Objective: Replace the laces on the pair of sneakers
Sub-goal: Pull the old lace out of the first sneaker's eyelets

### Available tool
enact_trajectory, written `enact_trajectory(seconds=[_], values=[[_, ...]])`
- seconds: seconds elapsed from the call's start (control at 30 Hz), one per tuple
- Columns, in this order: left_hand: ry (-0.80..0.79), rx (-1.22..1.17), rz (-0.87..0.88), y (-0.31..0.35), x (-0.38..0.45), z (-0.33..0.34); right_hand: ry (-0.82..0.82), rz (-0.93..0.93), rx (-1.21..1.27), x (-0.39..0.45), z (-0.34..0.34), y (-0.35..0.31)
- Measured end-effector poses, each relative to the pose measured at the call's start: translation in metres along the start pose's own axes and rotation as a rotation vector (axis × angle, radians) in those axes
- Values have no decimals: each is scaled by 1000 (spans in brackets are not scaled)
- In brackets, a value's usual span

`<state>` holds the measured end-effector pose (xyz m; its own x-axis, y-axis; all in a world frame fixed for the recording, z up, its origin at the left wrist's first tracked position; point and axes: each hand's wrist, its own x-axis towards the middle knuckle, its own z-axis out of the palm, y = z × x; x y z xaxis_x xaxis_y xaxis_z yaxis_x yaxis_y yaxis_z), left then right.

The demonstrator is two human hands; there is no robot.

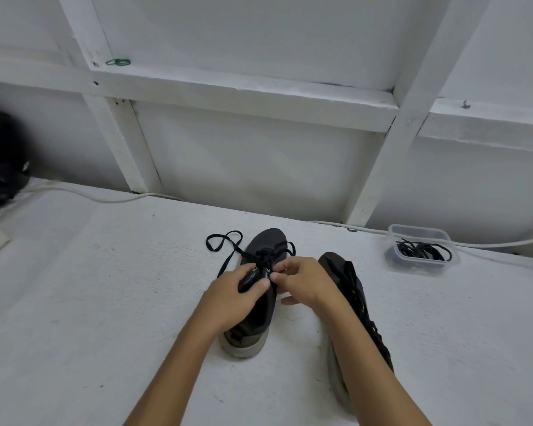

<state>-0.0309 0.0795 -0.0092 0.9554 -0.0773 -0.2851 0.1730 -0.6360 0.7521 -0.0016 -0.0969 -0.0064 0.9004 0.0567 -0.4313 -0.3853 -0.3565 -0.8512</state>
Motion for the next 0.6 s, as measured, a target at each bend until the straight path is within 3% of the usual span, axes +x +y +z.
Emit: enact_trajectory(seconds=[0.1, 0.37, 0.6], values=[[79, 92, 85, -1, 10, -3, 51, -81, -95, 0, 3, 4], [101, 365, 142, 10, 34, -4, 121, -170, -291, 1, 10, 11], [78, 211, 224, -7, 34, 10, 128, -175, -222, -3, 10, 13]])
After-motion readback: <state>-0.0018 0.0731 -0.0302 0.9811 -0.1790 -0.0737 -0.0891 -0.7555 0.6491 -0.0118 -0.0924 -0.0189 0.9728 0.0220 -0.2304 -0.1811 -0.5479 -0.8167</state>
